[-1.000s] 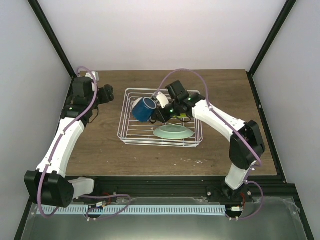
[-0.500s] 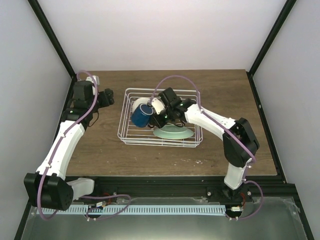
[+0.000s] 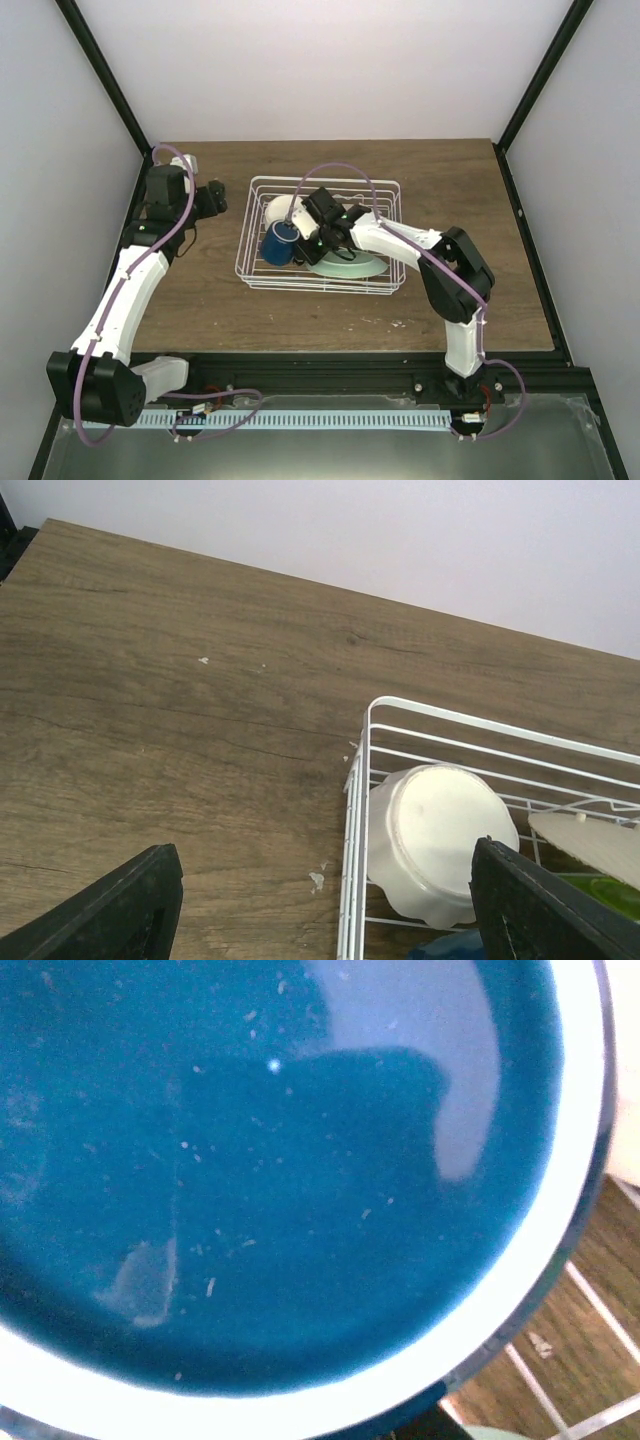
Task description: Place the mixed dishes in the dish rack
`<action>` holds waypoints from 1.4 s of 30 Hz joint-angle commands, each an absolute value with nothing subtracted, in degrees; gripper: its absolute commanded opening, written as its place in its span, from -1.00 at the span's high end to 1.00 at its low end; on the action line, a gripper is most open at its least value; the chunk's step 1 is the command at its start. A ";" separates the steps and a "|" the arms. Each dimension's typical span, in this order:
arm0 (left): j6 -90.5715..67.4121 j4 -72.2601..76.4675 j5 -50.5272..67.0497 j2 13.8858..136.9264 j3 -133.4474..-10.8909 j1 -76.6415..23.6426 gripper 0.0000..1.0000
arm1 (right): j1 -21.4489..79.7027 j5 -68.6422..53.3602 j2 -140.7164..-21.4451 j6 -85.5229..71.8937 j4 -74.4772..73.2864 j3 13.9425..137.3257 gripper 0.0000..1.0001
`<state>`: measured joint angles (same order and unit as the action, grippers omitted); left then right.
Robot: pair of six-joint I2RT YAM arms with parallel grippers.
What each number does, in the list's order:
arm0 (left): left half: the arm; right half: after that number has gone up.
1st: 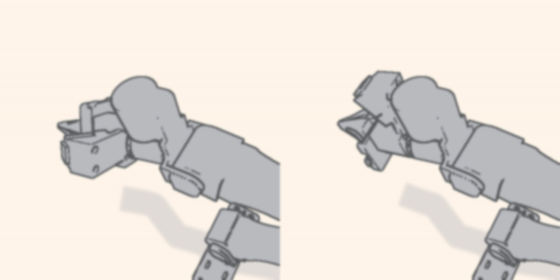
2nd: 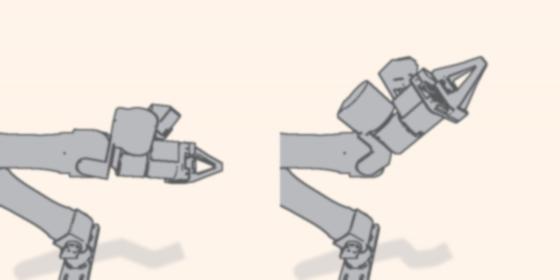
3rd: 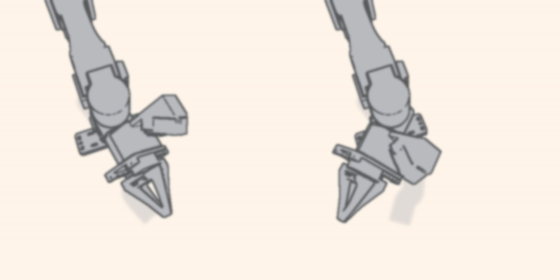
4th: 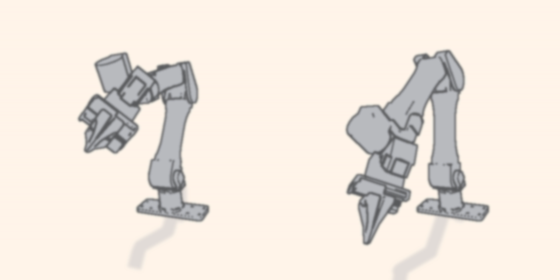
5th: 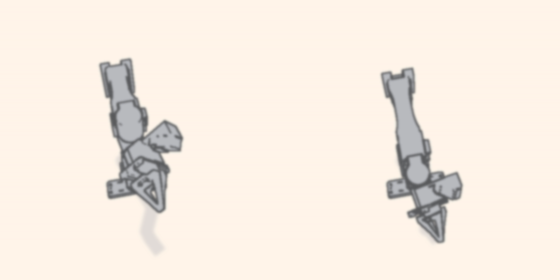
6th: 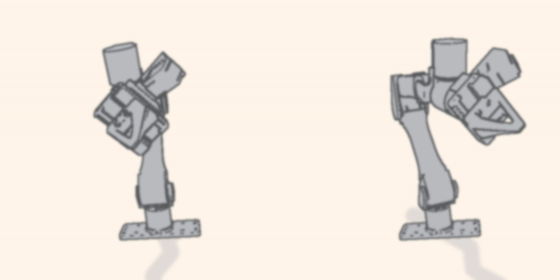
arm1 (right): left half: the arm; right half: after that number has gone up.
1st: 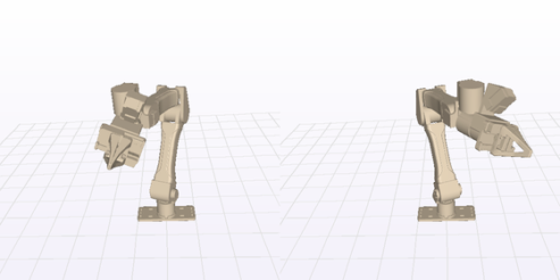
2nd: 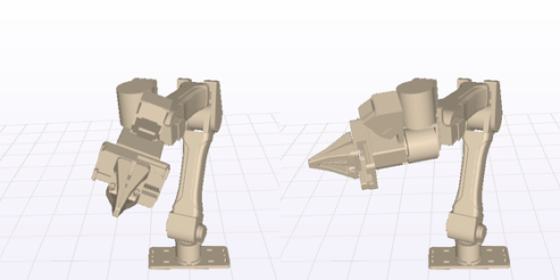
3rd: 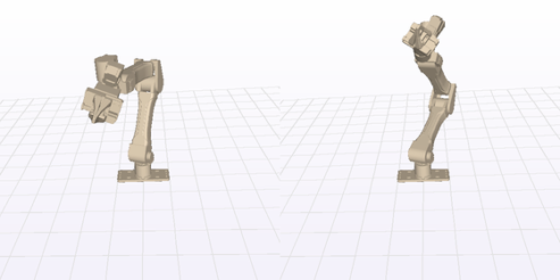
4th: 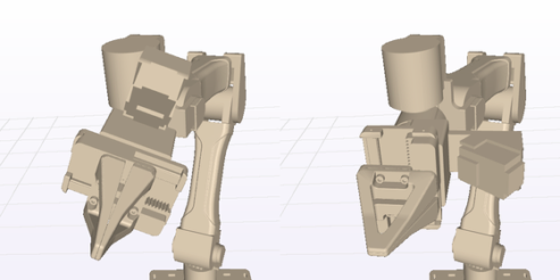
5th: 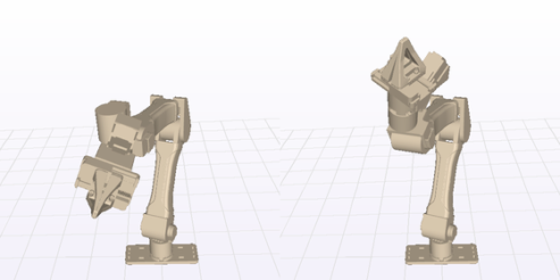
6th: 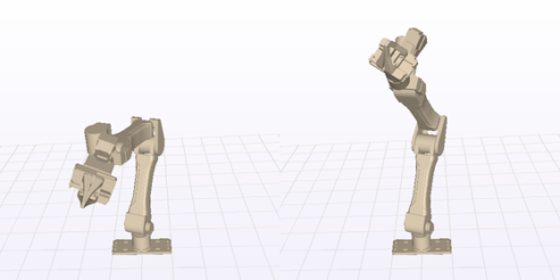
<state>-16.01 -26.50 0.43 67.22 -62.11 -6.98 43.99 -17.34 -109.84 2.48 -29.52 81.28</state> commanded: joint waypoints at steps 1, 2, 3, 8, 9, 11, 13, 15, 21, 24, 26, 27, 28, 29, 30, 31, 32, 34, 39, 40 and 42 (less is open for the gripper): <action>-15.10 -26.45 -0.25 66.88 -61.40 -6.68 -0.60 | 44.30 -15.90 -111.26 4.66 -27.50 85.52 0.99; -15.05 -26.47 -0.31 66.93 -61.33 -6.68 -0.60 | 44.30 -15.62 -111.61 4.92 -27.71 85.74 0.99; -15.03 -26.47 -0.35 66.89 -61.21 -6.68 -0.60 | 44.35 -15.31 -111.93 5.12 -27.91 85.96 0.99; -14.77 -26.39 -0.61 67.30 -61.04 -6.68 -0.60 | 44.38 -13.72 -113.51 6.37 -29.11 86.83 0.99; -14.62 -26.37 -0.61 67.44 -61.16 -6.68 -0.60 | 44.45 -13.53 -113.74 6.86 -29.70 87.12 0.99; -14.52 -26.29 -0.70 67.62 -61.25 -6.67 -0.60 | 44.74 -12.33 -114.23 7.83 -30.59 87.71 0.99; -14.42 -26.28 -0.70 67.91 -61.48 -6.68 -0.60 | 45.04 -10.94 -114.62 8.83 -31.34 88.31 0.99; -14.37 -26.20 -0.64 68.23 -61.73 -6.66 -0.60 | 45.14 -9.90 -115.01 9.41 -32.16 88.86 0.99; -14.29 -26.13 -0.44 68.84 -62.20 -6.68 -0.60 | 45.35 -7.97 -115.83 10.20 -33.89 89.89 0.85; -14.07 -26.27 -0.44 69.11 -62.60 -6.64 -0.60 | 45.50 -7.93 -115.80 10.59 -34.42 89.86 0.67; -13.89 -26.41 -0.44 69.25 -62.73 -6.68 -0.60 | 45.60 -8.33 -115.67 11.16 -34.81 89.81 0.52; -13.88 -26.45 -0.44 69.38 -62.89 -6.68 -0.60 | 45.69 -8.54 -115.60 11.41 -34.91 89.78 0.46; -13.82 -26.45 -0.44 69.43 -63.09 -6.67 -0.60 | 45.73 -8.58 -115.47 11.62 -35.06 89.63 0.41; -13.81 -26.52 -0.44 69.51 -63.22 -6.63 -0.60 | 45.90 -8.57 -115.30 11.75 -35.13 89.53 0.37; -13.77 -26.54 -0.44 69.52 -63.26 -6.67 -0.60 | 45.96 -8.61 -115.09 11.85 -35.15 89.29 0.33; -13.79 -26.47 -0.41 69.52 -63.36 -6.67 -0.60 | 46.05 -8.57 -114.80 12.03 -35.16 89.05 0.29; -13.75 -26.46 -0.29 69.60 -63.35 -6.68 -0.60 | 46.05 -8.54 -114.52 12.00 -35.16 88.89 0.25; -13.67 -26.46 -0.27 69.65 -63.48 -6.68 -0.60 | 46.14 -8.34 -113.72 11.83 -35.24 88.40 0.15; -13.59 -27.12 -0.47 70.27 -64.53 -6.55 -0.61 | 46.14 -7.45 -110.21 11.30 -39.97 89.59 -0.04; -13.65 -27.54 -0.72 70.62 -64.92 -6.54 -0.61 | 46.14 -7.29 -109.17 11.11 -41.26 90.07 -0.10; -14.11 -28.54 -0.88 71.78 -65.81 -6.13 -0.61 | 46.10 -7.47 -106.81 10.95 -43.48 90.65 -0.21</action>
